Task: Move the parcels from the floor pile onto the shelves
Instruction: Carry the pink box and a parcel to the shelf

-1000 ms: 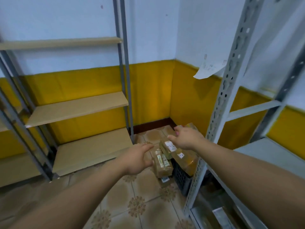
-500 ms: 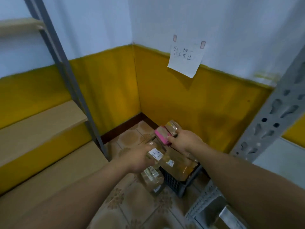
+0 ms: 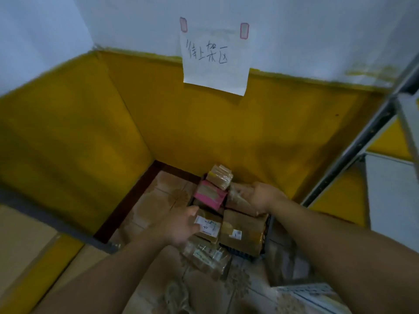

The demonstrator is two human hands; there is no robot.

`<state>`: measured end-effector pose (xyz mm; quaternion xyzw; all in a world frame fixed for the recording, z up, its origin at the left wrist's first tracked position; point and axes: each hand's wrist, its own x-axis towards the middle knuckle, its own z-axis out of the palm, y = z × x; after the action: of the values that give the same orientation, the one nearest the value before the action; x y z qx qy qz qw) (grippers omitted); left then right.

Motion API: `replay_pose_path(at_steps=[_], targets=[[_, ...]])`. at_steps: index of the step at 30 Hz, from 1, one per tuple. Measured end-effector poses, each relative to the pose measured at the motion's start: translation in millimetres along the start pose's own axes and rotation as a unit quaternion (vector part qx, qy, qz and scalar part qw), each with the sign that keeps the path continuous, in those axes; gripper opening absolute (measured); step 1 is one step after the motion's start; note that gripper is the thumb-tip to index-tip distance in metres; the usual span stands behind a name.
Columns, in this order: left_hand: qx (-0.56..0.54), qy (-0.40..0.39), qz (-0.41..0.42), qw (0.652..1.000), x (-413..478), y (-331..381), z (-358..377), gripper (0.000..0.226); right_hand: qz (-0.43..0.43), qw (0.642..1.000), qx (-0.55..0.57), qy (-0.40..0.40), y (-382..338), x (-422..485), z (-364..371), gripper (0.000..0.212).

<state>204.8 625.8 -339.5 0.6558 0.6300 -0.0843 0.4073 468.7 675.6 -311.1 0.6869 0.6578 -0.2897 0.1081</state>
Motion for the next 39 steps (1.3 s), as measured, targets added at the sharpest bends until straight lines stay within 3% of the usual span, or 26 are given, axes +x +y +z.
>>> replay_pose_path(at_steps=[4,9,14,18,20,25,27,29,33,37,39], targets=[[0.056,-0.016,0.011,0.998,33,-11,-42,0.065,0.095,0.994,0.047,0.011,-14,32,2,0.056],[0.07,-0.06,0.025,0.995,91,-31,-79,0.061,0.13,0.988,0.085,0.003,-32,55,-1,0.061],[0.053,-0.077,0.019,0.995,146,-35,-91,0.057,0.113,0.989,0.095,-0.017,-40,93,-5,0.05],[-0.01,-0.074,-0.014,0.997,192,-43,-81,0.05,0.098,0.99,0.096,-0.046,-38,161,4,0.049],[-0.06,-0.067,-0.04,0.995,217,-51,-66,0.034,0.088,0.988,0.12,-0.049,-33,203,17,0.054],[-0.2,-0.034,-0.125,0.971,279,-54,-29,0.044,0.1,0.969,0.214,-0.071,-23,300,64,0.066],[-0.254,-0.011,-0.154,0.955,304,-46,-22,0.041,0.119,0.958,0.257,-0.055,-21,329,80,0.073],[-0.294,0.007,-0.183,0.938,329,-43,-13,0.054,0.125,0.945,0.299,-0.034,-19,355,94,0.074],[-0.322,-0.002,-0.24,0.916,358,-49,10,0.065,0.121,0.941,0.313,-0.048,-16,385,111,0.078],[-0.331,0.01,-0.261,0.907,364,-51,19,0.05,0.073,0.96,0.259,-0.076,-5,388,121,0.074],[-0.337,0.019,-0.267,0.903,365,-54,18,0.044,0.066,0.961,0.265,-0.05,-1,387,125,0.065]])
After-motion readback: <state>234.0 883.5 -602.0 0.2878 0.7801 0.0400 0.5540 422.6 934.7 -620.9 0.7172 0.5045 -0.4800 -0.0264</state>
